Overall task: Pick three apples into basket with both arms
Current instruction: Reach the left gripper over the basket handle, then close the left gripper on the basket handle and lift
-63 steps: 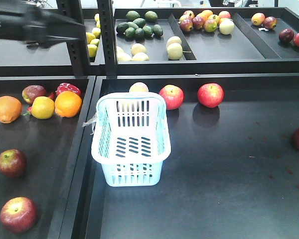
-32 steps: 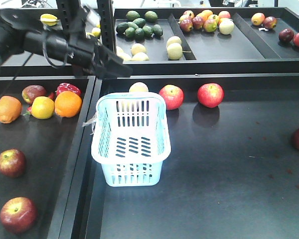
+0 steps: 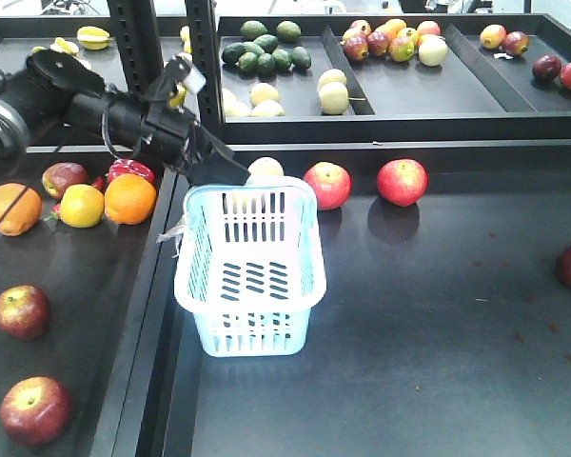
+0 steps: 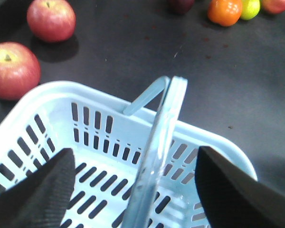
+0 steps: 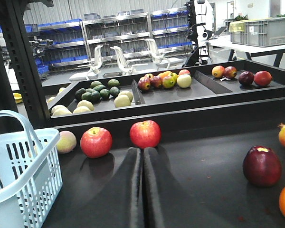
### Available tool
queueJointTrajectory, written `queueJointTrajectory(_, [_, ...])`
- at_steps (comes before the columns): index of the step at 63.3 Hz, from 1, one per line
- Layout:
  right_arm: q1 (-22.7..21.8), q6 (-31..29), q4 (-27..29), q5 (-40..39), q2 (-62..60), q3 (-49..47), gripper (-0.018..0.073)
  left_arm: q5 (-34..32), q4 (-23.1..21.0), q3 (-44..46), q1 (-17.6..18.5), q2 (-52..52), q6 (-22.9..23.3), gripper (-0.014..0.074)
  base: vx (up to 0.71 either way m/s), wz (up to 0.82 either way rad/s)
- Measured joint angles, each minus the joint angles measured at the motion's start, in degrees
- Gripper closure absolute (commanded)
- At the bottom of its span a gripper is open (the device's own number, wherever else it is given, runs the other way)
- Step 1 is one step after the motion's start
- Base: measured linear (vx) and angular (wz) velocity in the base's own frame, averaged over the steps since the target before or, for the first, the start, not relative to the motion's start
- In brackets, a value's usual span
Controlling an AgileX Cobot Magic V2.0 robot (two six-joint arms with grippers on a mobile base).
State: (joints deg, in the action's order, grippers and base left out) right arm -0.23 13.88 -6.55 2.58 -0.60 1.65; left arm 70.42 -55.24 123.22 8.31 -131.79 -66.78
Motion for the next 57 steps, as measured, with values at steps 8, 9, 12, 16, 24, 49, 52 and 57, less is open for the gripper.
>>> queueJointTrajectory(8, [0.0, 0.0, 0.0, 0.0, 0.0, 0.0, 0.0561, 0.0, 1.04, 0.0, 0.0, -1.34, -0.07, 0.0083, 0.0, 0.0])
queueJointTrajectory(9, [0.0, 0.0, 0.0, 0.0, 0.0, 0.0, 0.0561, 0.0, 1.33, 0.0, 0.0, -1.49, -0.07, 0.0083, 0.0, 0.0])
queueJointTrajectory(12, [0.0, 0.0, 0.0, 0.0, 0.0, 0.0, 0.0561, 0.0, 2.23, 0.0, 0.0, -2.04, -0.12, 0.0085, 0.0, 0.0])
queueJointTrajectory(16, [0.0, 0.0, 0.0, 0.0, 0.0, 0.0, 0.0561, -0.07, 3.63, 0.0, 0.0, -2.73, -0.13, 0.0094, 0.0, 0.0])
queueJointTrajectory(24, [0.0, 0.0, 0.0, 0.0, 0.0, 0.0, 0.0561, -0.07, 5.13, 0.0, 0.0, -3.95, -0.13, 0.0145, 0.0, 0.0])
queueJointTrajectory(49, [0.0, 0.0, 0.0, 0.0, 0.0, 0.0, 0.0561, 0.13, 4.62, 0.0, 0.32, -4.35, 0.27, 0.0605, 0.0, 0.0])
queueJointTrajectory(52, [0.0, 0.0, 0.0, 0.0, 0.0, 0.0, 0.0561, -0.76, 4.05, 0.0, 0.39, -4.28, 1.02, 0.0605, 0.0, 0.0])
queueJointTrajectory(57, [0.0, 0.0, 0.0, 0.0, 0.0, 0.0, 0.0561, -0.76, 3.8, 0.0, 0.58, -3.85, 2.66, 0.0604, 0.0, 0.0])
